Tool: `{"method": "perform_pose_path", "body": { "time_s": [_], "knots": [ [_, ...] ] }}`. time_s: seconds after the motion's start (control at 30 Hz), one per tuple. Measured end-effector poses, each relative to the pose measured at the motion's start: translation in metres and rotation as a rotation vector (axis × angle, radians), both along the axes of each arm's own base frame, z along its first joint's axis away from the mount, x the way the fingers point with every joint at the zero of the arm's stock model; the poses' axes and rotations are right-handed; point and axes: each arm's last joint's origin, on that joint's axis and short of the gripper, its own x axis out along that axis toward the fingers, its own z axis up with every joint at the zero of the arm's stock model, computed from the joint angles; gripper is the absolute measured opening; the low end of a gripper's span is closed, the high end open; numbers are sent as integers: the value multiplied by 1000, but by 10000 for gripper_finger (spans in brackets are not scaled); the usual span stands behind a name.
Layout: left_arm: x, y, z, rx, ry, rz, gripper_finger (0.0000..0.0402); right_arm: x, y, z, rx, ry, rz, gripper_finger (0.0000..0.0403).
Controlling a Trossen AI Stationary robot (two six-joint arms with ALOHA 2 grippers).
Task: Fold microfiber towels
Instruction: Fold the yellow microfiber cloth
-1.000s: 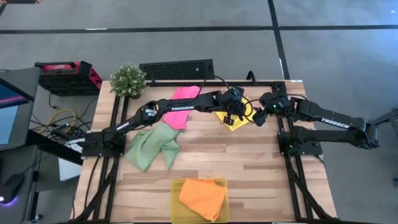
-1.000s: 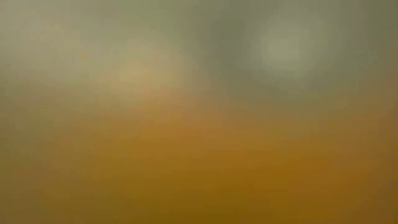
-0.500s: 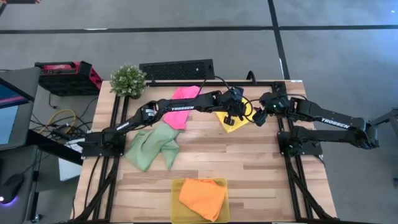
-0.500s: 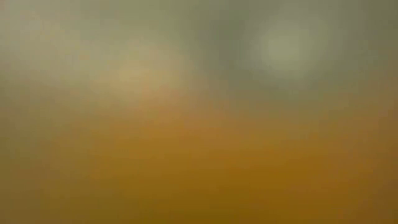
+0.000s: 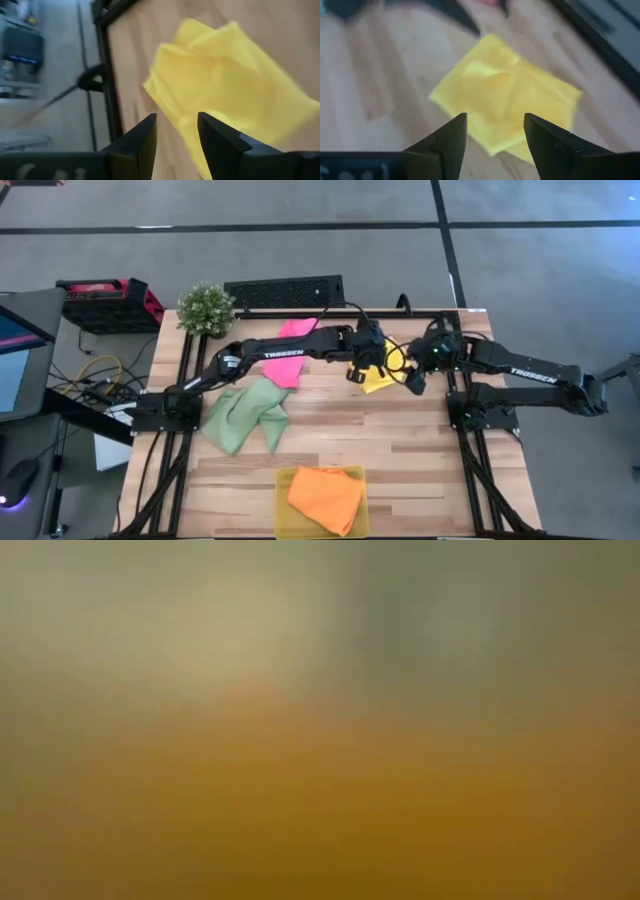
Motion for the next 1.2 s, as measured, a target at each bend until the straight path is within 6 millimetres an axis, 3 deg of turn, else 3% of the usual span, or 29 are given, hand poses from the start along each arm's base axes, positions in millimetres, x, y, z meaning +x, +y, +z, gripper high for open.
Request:
{"method": "perform_pose_path", "body": {
  "time_s": [0.23, 0.43, 0.67, 1.03, 1.2],
  "knots": [
    [-37, -20, 42, -168, 92, 29, 135, 19, -3, -26, 25, 116, 176, 221],
    [-62, -43, 74, -248, 118, 6, 135, 44, -2, -47, 75, 172, 188, 221],
    [-87, -62, 102, -282, 133, 23, 135, 68, -10, -64, 3, 161, 152, 221],
    [-107, -67, 106, -334, 231, 109, 135, 82, -16, -94, -11, 265, 186, 220],
    [-107, -67, 105, -334, 236, 109, 135, 85, -20, -93, -77, 288, 139, 186]
  ]
}}
